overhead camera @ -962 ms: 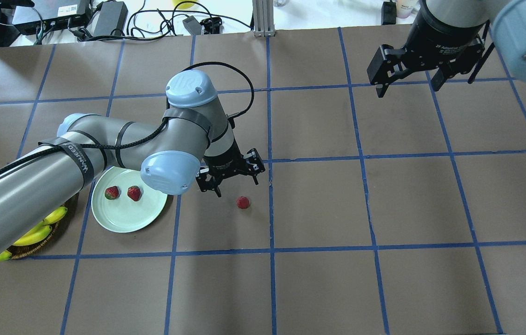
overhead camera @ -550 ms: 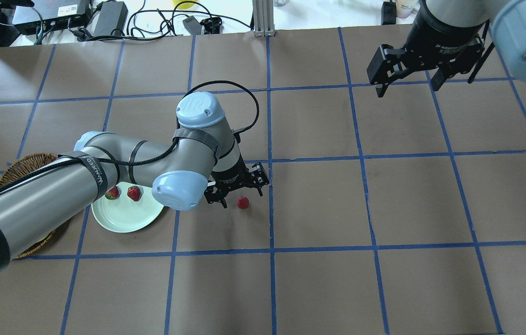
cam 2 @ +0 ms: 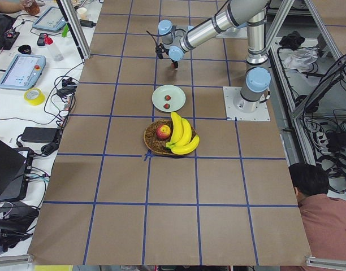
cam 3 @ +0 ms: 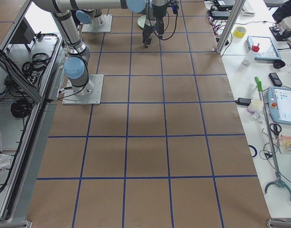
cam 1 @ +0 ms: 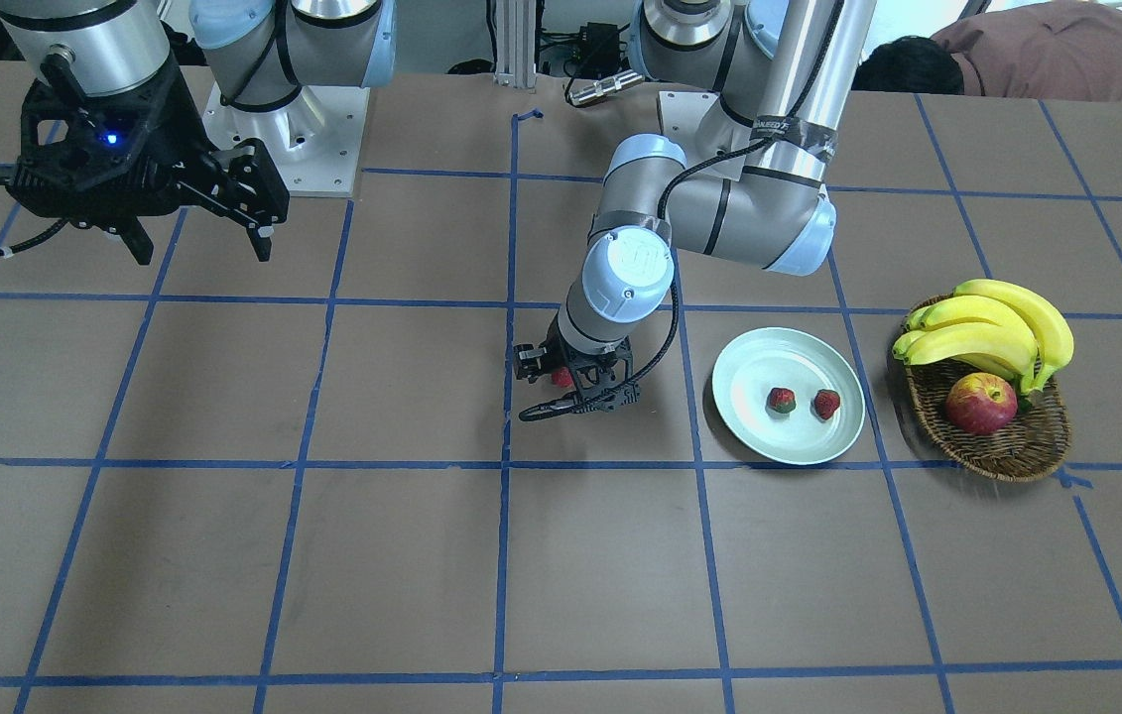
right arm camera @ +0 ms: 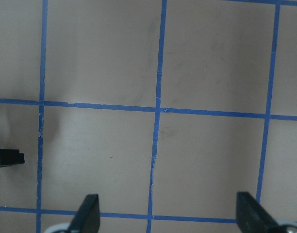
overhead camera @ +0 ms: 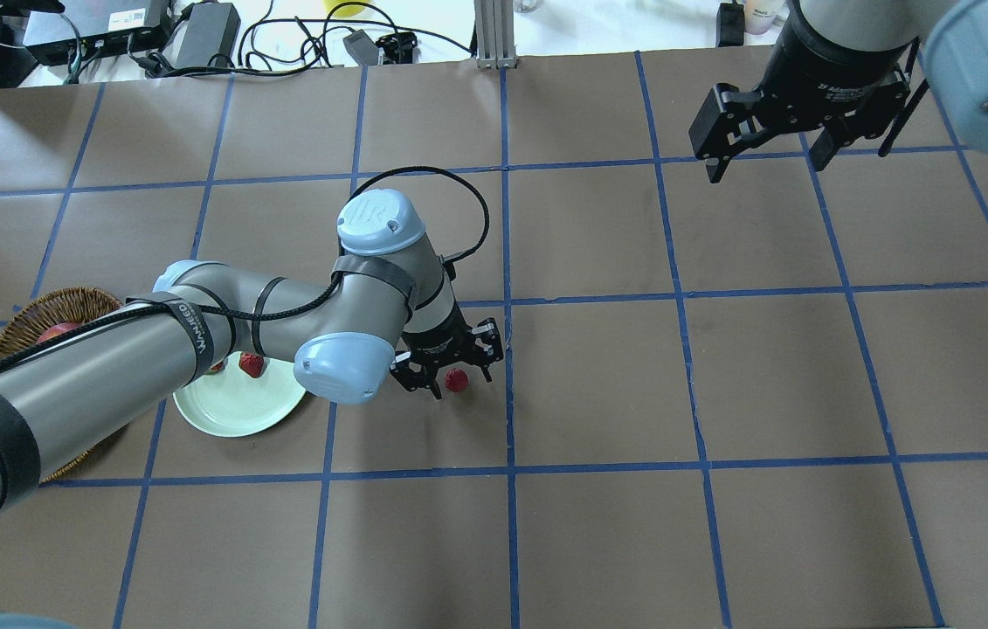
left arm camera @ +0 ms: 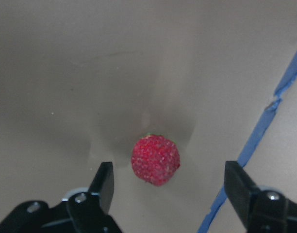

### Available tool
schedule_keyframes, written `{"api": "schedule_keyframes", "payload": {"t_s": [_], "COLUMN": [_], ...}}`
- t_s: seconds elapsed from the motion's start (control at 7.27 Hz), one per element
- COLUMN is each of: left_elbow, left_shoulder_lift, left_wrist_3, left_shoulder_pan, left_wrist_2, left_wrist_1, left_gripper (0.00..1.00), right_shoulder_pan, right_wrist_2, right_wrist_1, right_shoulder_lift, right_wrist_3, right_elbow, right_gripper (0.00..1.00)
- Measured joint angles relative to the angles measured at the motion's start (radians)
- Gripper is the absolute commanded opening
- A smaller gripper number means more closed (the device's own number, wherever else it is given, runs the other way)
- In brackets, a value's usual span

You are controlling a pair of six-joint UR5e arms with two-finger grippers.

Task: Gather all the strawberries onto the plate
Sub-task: 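Carry the strawberry over the plate and open the left gripper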

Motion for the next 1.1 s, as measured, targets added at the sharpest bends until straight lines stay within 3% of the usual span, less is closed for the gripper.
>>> {"api": "schedule_keyframes", "payload": {"t_s": [0.14, 0.28, 0.41, 1.1], "left_elbow": [0.002, 0.003, 0.004, 0.041], "left_shoulder_lift": [-0.003, -0.005, -0.005, 0.007], "left_wrist_3": [0.001, 0.002, 0.003, 0.014], "left_shoulder_pan": [0.000, 0.001, 0.001, 0.010], "left_wrist_2": [0.003, 0.005, 0.006, 0.014], "left_wrist_1": [0.001, 0.001, 0.002, -0.001], "left_gripper": [0.61, 0.43, 0.04, 0.00], "right_shoulder_pan": [0.000, 0.000, 0.000, 0.000], "right_wrist_2": [0.000, 0.000, 0.000, 0.000], "right_wrist_1": [0.000, 0.000, 0.000, 0.000], "right_shoulder_lift": [0.000, 0.000, 0.000, 0.000], "right_wrist_3": [0.000, 0.000, -0.001, -0.001], "right_elbow": [0.000, 0.000, 0.000, 0.000], "right_gripper": [1.00, 1.00, 1.00, 1.00]}}
